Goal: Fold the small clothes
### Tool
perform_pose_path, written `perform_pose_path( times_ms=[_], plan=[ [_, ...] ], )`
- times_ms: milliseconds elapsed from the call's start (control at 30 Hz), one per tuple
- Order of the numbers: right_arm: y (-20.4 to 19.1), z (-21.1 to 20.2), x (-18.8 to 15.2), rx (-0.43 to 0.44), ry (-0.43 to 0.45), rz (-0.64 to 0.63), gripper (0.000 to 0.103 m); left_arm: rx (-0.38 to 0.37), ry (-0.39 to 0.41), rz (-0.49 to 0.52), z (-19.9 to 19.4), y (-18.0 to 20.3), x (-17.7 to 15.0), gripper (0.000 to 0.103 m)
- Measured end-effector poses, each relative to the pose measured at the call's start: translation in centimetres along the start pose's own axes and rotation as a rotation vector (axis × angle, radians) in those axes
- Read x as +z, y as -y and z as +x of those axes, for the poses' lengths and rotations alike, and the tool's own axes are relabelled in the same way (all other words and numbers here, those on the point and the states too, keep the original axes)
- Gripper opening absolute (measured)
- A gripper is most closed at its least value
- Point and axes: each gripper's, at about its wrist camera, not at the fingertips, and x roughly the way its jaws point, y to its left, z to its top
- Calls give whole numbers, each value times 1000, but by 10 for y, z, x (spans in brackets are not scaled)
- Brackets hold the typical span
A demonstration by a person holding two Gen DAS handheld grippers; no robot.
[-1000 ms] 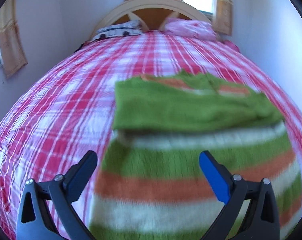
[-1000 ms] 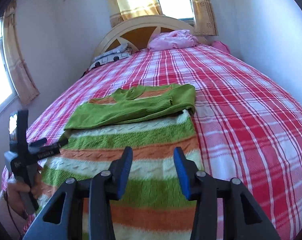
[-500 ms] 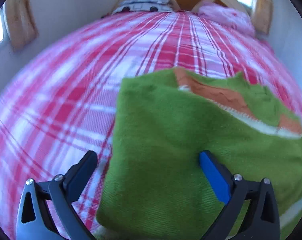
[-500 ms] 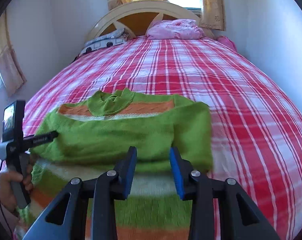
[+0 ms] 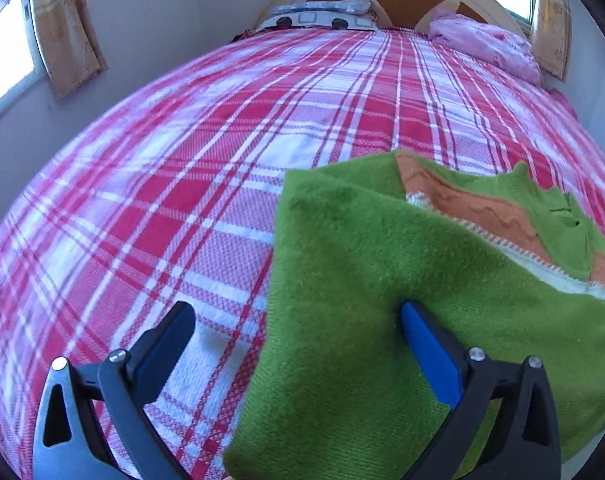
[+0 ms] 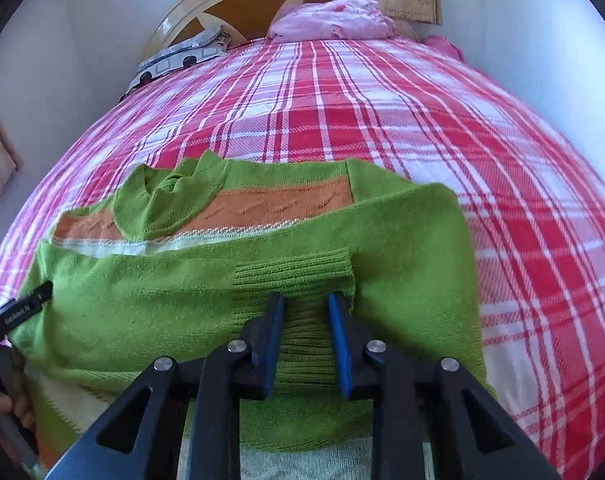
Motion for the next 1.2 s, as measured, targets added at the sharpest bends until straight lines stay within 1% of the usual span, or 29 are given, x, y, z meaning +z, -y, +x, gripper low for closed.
perform_pose_path(
  times_ms=[100,167,233,267,300,367,400,467,533,600,667,733,767,867,967,1033,1167,1200],
  plan=[
    [5,-5,-1,31,-3,17,26,-78,-28,-48,4,-12,2,103],
    [13,-23,-4,92,1,55,26,-111,-33,-40,2,-13,0,103],
    [18,-52,-16,132,54,82,26,-136,-37,-3,-5,-14,-6,103],
    [22,-72,-26,153,90,96,28,-147,-36,16,-10,-15,-12,103],
    [25,-86,-35,164,109,102,31,-164,-32,34,-17,-16,-19,103],
    [32,-114,-60,168,145,123,56,-197,-33,36,-29,-22,-34,103],
    [35,-123,-71,162,153,133,60,-216,-37,33,-35,-26,-42,103],
    [40,-140,-96,165,150,145,60,-241,-24,39,-51,-33,-59,103],
    [42,-151,-114,159,150,153,60,-250,-7,47,-67,-42,-79,103],
    [41,-162,-135,139,153,156,60,-255,8,46,-79,-52,-99,103],
    [34,-168,-153,96,155,125,60,-249,28,56,-90,-59,-117,103],
    [24,-166,-166,79,141,68,60,-234,42,84,-101,-60,-129,103],
    [16,-160,-171,58,99,39,60,-230,41,96,-104,-61,-135,103],
    [9,-161,-174,-2,73,18,60,-219,41,168,-112,-65,-148,103],
    [9,-169,-186,-17,38,-25,60,-249,43,212,-125,-81,-165,103],
    [12,-179,-196,-8,26,-41,60,-273,32,224,-135,-97,-179,103],
    [29,-215,-227,95,38,25,60,-406,11,201,-156,-135,-202,103],
    [32,-221,-234,109,33,29,60,-435,3,195,-159,-141,-207,103]
  ],
)
